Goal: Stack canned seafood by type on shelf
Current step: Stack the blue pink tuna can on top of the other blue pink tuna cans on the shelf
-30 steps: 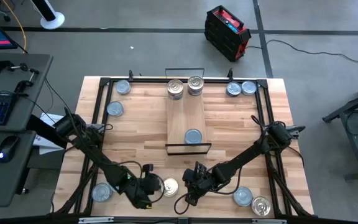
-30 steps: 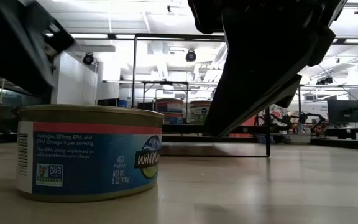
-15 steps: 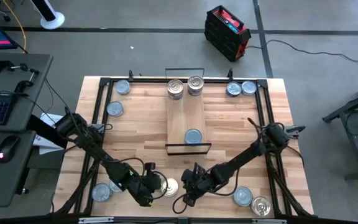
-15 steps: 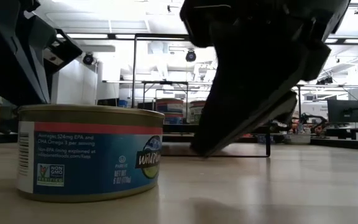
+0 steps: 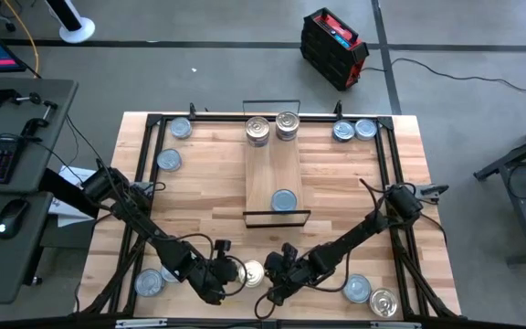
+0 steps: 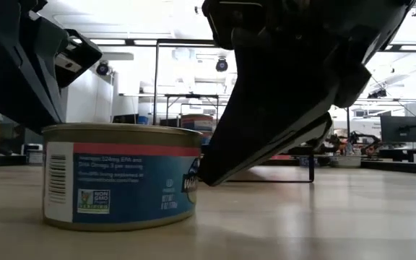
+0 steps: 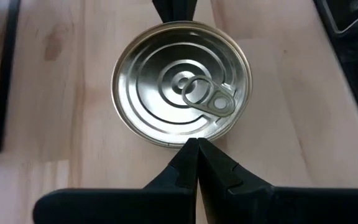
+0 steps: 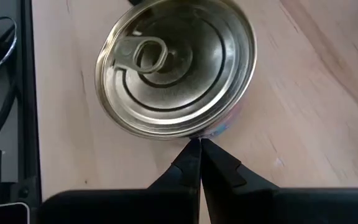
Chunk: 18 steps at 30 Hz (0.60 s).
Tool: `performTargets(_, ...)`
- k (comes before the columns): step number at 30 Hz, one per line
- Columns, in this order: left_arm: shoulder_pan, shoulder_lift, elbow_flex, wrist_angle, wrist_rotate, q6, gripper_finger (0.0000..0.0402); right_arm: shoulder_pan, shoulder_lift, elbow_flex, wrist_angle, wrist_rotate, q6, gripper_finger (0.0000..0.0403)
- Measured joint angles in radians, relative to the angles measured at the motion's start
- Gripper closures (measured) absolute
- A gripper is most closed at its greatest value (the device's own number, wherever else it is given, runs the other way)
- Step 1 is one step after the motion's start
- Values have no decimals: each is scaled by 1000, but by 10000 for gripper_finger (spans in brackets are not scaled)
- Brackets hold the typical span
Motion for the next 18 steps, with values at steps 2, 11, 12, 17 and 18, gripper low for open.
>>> performTargets(2, 5, 0, -1, 7, -3, 2, 402, -4, 0, 0, -2, 0, 1, 403)
performTargets(11, 50, 12, -2, 27, -17, 104, 402, 7, 0, 35, -36, -17, -15, 403)
performTargets(12, 59, 12, -2, 28, -20, 109, 402, 11, 1, 53, -45, -22, -28, 403)
performTargets(17, 110, 23, -6, 29, -9, 132, 402, 21, -7, 150, -96, -4, -146, 403)
performTargets(18, 119, 22, -6, 30, 1, 131, 402, 20, -7, 162, -107, -6, -178, 403)
